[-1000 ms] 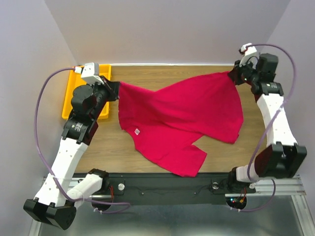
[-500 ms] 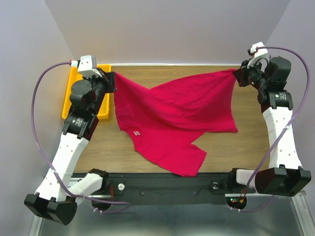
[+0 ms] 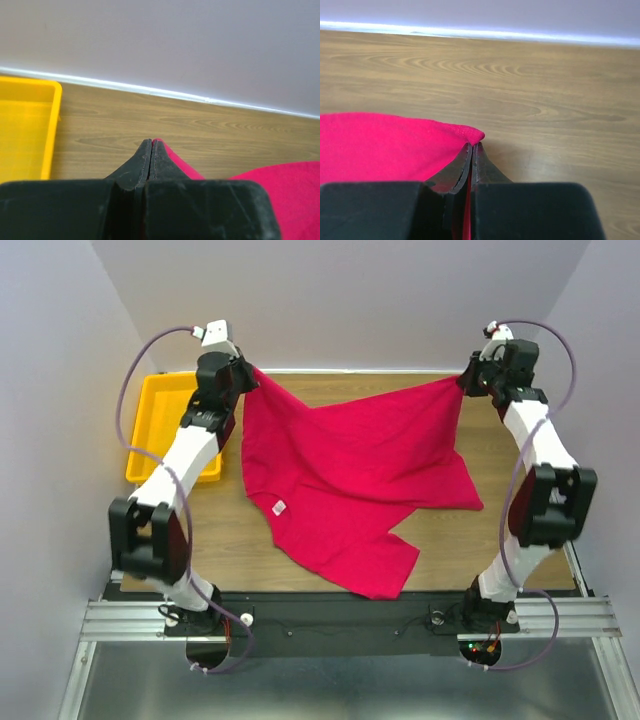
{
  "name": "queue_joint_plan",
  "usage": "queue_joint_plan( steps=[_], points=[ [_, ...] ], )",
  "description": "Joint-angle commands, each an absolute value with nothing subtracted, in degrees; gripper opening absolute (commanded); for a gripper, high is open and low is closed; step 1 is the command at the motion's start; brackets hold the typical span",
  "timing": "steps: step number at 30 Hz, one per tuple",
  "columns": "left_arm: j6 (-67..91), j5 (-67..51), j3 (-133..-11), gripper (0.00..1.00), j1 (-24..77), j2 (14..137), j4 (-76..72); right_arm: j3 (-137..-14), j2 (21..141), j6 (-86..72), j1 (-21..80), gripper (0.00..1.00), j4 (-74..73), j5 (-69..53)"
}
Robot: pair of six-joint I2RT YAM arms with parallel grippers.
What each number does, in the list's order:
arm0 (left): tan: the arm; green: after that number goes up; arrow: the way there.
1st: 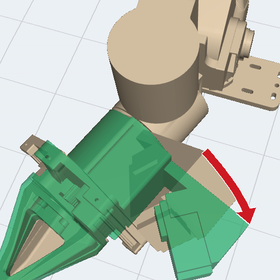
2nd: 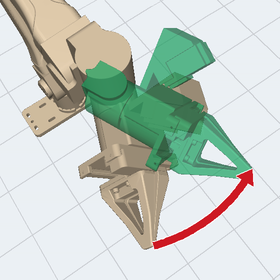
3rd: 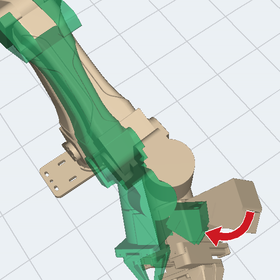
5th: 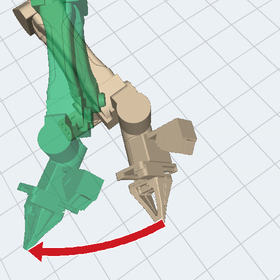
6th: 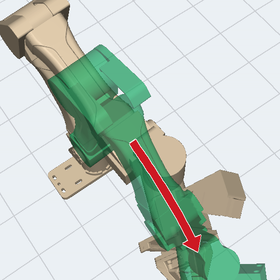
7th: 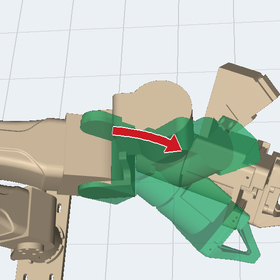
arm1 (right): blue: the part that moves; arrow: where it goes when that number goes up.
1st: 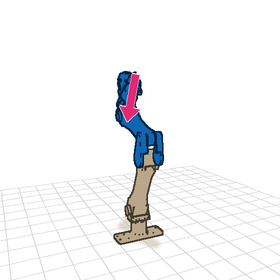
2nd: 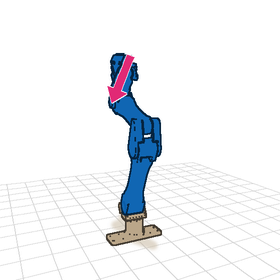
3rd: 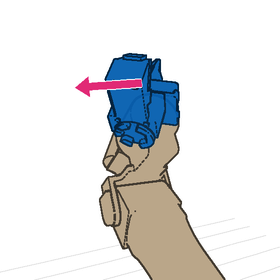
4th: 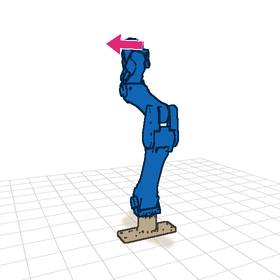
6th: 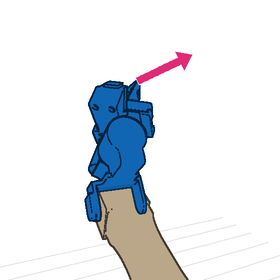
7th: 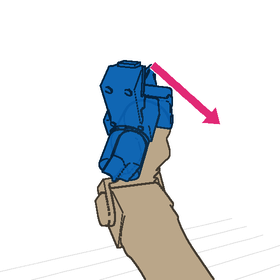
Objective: Fold and stack the t-shirts
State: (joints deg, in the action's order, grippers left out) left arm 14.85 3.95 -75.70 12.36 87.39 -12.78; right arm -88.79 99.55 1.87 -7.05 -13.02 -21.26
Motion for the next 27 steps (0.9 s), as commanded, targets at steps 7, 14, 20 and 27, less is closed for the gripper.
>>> queue_joint_plan(
  steps=[7,14,20,27],
  points=[
    [19.95,4.30,-92.45,0.00,9.58,108.87,-14.42,-112.92,125.93,-9.49,-3.52,0.00,-6.68,-7.57],
    [21.36,3.69,-103.17,0.00,9.14,118.82,-9.94,-122.25,136.84,-8.79,-0.53,0.01,-2.29,-2.21],
    [22.50,3.17,-111.44,0.00,8.79,125.41,-5.63,-125.59,141.06,-8.97,-0.09,0.11,-0.53,4.39],
    [19.96,-4.12,-114.18,0.61,8.53,120.86,-3.61,-116.42,127.85,-2.13,-2.10,0.73,-0.53,0.37]
  ],
)
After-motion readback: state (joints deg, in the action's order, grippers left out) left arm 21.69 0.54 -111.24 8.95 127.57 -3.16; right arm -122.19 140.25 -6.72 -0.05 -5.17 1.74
